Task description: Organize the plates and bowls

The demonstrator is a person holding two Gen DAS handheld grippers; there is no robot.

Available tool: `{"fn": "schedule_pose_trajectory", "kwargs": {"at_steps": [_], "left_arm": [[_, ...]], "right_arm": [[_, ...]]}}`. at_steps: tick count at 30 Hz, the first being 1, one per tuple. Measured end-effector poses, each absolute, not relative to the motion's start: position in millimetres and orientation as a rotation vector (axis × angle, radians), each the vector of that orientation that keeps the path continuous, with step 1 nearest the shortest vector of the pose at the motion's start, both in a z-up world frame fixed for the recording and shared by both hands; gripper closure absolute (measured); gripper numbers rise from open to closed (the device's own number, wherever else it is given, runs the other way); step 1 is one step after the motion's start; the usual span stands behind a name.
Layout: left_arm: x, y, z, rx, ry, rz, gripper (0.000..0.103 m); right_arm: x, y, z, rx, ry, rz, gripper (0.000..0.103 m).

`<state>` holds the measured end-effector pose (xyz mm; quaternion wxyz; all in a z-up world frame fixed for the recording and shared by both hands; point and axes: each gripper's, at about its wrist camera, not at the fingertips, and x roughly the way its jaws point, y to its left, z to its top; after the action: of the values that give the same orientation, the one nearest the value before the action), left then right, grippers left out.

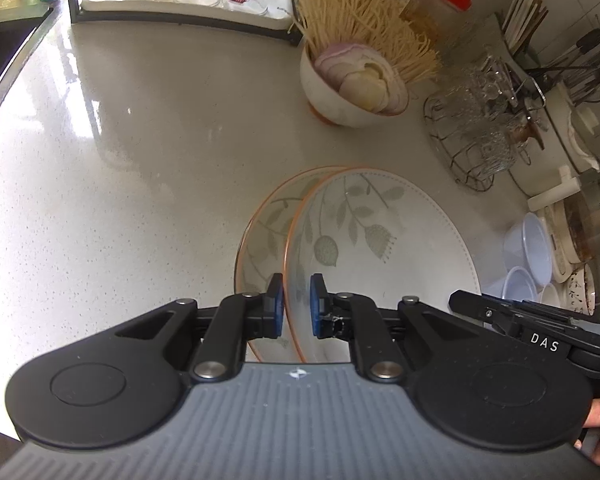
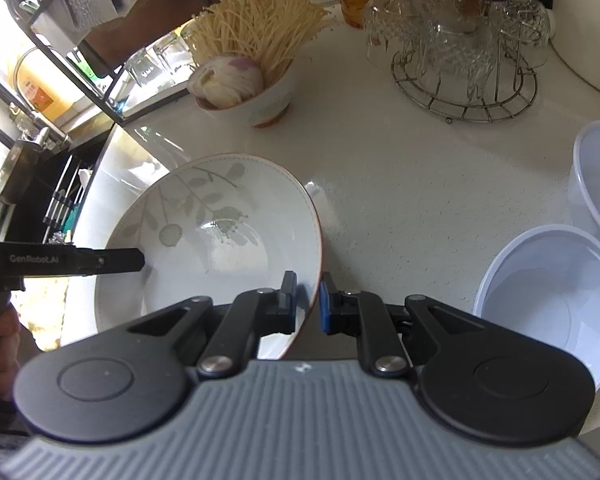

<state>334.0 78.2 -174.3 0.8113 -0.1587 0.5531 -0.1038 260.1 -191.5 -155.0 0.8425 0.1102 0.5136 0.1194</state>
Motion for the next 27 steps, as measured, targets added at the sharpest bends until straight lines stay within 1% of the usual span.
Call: {"fn": "schedule_pose_trajectory", "kwargs": {"at_steps": [7, 15, 27], "left_arm": [[335.9, 79.4, -177.7, -0.376, 1.204, -0.2, 0.089], [340.6, 76.2, -181.5, -0.328, 1.222, -0.186, 0.089], [343.3, 93.9, -183.9, -0.396, 1.26, -0.231, 0.089]], "right_arm": [[262.1, -190.8, -154.3, 0.23, 1.08, 0.242, 0.089], [268.7, -182.4, -160.1, 0.207, 1.092, 0.225, 0.089], [277.3, -174.3, -164.6, 0.217, 1.13, 0.177, 0.087]]}}
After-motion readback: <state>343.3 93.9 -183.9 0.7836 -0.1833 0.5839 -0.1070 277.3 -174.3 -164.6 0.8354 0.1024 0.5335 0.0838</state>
